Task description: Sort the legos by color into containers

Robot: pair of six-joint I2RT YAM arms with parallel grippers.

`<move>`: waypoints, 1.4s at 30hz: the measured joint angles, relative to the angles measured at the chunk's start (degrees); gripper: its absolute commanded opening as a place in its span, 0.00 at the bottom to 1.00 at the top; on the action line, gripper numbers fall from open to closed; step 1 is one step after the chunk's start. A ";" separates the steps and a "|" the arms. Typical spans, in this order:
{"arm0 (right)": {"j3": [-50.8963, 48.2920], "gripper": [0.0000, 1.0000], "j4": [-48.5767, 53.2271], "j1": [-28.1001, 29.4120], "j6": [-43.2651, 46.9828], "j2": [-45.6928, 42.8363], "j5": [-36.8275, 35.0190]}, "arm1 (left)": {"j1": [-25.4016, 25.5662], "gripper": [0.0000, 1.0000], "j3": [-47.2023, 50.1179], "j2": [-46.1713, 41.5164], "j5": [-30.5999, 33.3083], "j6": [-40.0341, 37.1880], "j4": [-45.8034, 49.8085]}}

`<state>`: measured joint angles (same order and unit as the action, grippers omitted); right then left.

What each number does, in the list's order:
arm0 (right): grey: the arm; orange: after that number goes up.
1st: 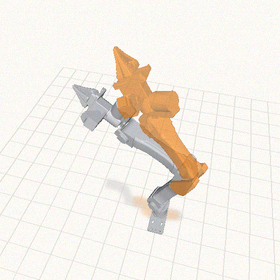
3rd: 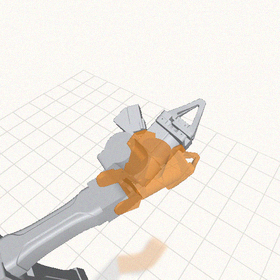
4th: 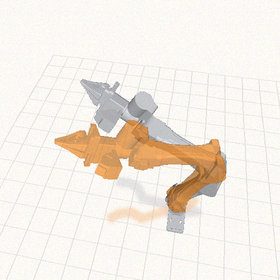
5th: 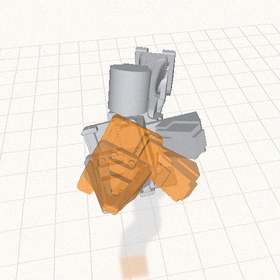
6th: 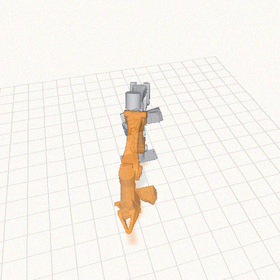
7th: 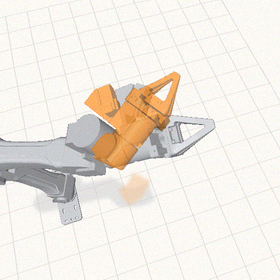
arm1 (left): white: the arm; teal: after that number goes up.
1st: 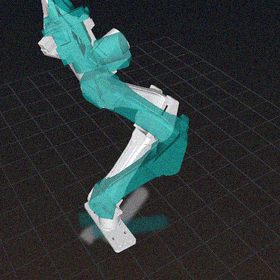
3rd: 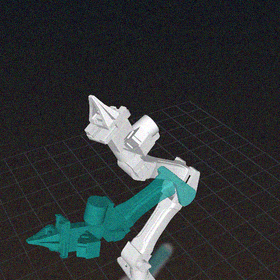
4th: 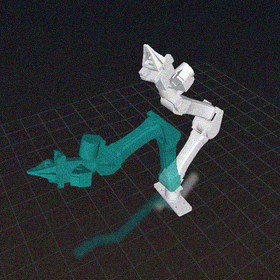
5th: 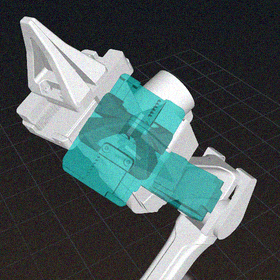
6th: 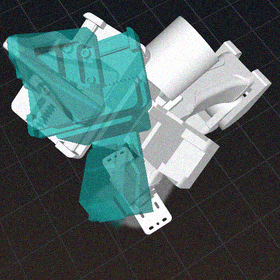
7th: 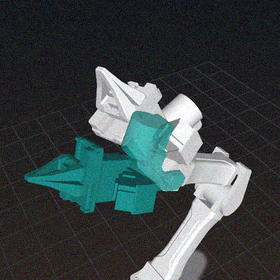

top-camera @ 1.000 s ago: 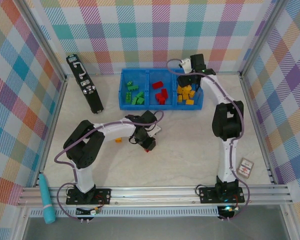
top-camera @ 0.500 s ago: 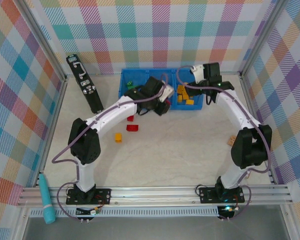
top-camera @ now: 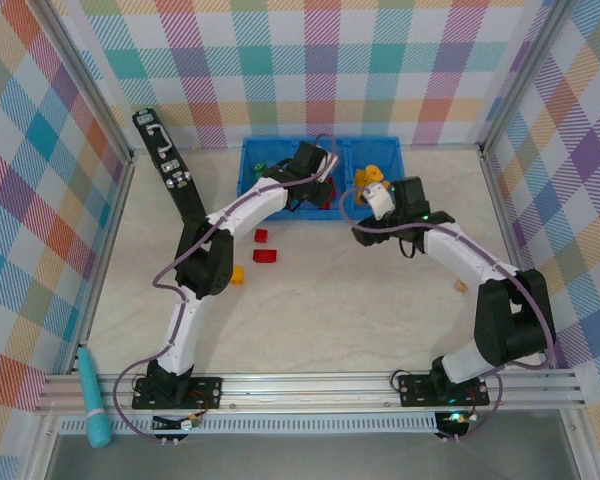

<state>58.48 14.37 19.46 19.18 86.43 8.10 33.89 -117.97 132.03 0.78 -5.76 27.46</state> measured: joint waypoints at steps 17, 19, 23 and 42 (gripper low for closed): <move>-0.90 0.76 -9.16 23.17 15.47 13.14 1.57 | -0.35 0.70 -5.64 3.34 5.55 2.05 -2.14; -0.11 0.78 -9.73 23.91 15.85 14.60 1.33 | -0.35 0.71 -5.57 3.23 5.92 1.55 -2.38; 2.86 0.80 -11.91 24.90 16.28 17.88 0.81 | -0.59 0.72 -4.00 0.31 6.56 -0.46 -2.03; 21.57 0.76 -13.03 27.15 17.73 35.26 1.01 | -3.76 0.86 21.00 -47.06 15.58 -7.21 -4.76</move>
<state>80.05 1.34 46.61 36.91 121.69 9.10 30.13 -96.97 84.97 16.36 -12.97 22.70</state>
